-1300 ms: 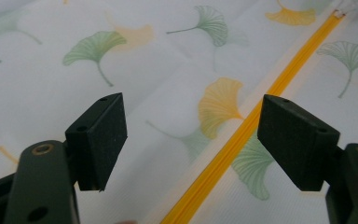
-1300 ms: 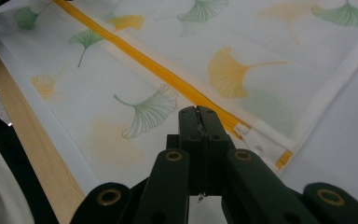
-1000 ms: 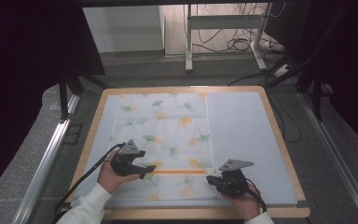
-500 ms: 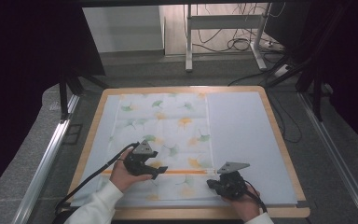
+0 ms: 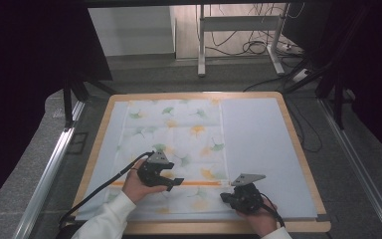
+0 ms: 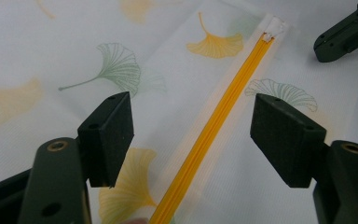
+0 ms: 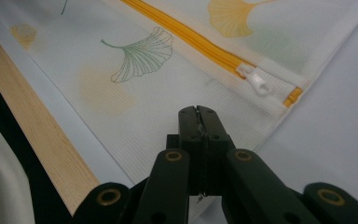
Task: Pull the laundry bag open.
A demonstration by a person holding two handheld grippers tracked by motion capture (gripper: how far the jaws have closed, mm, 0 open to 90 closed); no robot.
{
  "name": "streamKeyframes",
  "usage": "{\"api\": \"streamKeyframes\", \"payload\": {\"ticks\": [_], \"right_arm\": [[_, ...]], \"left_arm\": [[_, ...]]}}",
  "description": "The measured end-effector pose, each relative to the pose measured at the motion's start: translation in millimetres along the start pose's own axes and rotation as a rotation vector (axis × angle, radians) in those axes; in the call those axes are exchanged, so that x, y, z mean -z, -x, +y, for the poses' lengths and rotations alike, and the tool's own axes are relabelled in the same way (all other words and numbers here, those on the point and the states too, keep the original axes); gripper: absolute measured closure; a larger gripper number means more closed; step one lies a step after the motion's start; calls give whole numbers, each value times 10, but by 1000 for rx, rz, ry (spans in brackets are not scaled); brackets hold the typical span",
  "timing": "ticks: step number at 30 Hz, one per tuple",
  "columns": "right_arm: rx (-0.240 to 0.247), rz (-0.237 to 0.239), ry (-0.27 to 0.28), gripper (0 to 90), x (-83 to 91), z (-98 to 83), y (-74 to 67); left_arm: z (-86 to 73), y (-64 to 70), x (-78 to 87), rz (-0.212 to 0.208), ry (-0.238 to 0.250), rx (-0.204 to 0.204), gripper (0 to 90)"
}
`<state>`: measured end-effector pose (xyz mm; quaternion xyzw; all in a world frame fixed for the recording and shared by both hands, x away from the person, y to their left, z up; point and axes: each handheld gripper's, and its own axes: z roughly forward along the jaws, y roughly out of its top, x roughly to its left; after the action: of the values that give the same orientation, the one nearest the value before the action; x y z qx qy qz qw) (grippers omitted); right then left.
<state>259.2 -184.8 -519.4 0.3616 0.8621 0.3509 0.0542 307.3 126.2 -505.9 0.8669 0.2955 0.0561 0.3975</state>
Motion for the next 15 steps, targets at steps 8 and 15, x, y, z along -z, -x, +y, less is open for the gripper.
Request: {"api": "streamKeyframes", "payload": {"ticks": [8, 15], "right_arm": [[2, -1, 4, 886, 14, -3, -5], [-1, -5, 15, 885, 24, -16, -18]], "left_arm": [[119, 93, -108, -14, -19, -35, 301], [195, 129, -164, -29, -17, -44, 304]]}}
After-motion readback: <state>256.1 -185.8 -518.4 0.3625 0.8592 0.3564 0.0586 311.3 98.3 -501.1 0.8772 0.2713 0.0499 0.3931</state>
